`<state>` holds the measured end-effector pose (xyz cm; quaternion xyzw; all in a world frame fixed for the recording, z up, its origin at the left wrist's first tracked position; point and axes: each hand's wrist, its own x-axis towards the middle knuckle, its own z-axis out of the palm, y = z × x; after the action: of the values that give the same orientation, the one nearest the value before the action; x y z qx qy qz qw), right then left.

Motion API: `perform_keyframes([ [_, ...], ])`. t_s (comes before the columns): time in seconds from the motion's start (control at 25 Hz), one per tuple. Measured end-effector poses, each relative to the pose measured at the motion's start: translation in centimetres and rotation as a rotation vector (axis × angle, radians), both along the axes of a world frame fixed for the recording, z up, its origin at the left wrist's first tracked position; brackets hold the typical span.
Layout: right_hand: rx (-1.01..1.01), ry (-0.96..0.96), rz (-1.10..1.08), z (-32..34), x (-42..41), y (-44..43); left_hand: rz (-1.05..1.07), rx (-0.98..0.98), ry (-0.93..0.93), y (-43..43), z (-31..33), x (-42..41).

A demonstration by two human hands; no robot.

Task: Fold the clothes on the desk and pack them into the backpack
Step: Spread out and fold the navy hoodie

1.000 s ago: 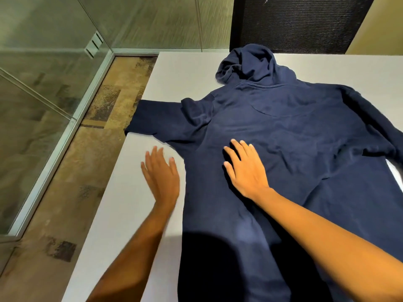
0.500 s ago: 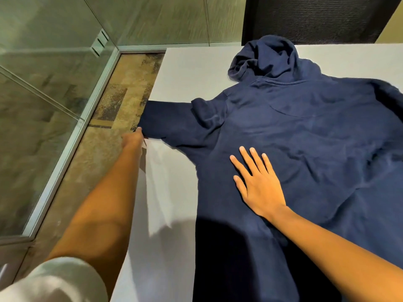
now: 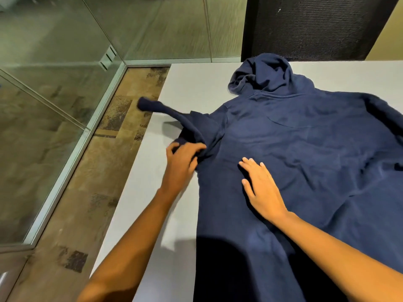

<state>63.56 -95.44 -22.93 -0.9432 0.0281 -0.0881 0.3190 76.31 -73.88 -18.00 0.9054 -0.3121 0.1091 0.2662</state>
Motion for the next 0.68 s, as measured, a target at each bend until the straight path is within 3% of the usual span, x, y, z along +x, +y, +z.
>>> perform_keyframes([
  [0.08, 0.316, -0.043, -0.208, 1.5, -0.1, -0.7, 0.033, 0.04, 0.039, 0.6, -1.7, -1.9],
  [0.12, 0.349, -0.079, -0.29, 2.5, 0.1, -1.0, 0.086, 0.031, 0.098, 0.8, -2.1, -2.6],
  [0.24, 0.292, -0.208, -0.301, 5.0, 1.5, -1.3, 0.211, -0.055, 0.309, 0.8, -2.0, -3.6],
  [0.4, 0.304, -0.265, -0.181, 6.8, 3.7, -0.1, 0.312, -0.143, 0.314, -1.4, -0.7, -2.7],
  [0.56, 0.307, -0.198, -0.136, 6.6, 3.0, 0.7, 0.593, 0.082, 0.186, -4.8, 0.6, 1.7],
  [0.64, 0.277, -0.167, -0.118, 6.4, 1.6, 0.0, 0.645, 0.211, 0.196, -6.1, 1.8, 3.6],
  [0.68, 0.249, -0.142, -0.112, 6.4, 0.9, -0.6, 0.637, 0.172, 0.207, -6.6, 2.4, 4.0],
])
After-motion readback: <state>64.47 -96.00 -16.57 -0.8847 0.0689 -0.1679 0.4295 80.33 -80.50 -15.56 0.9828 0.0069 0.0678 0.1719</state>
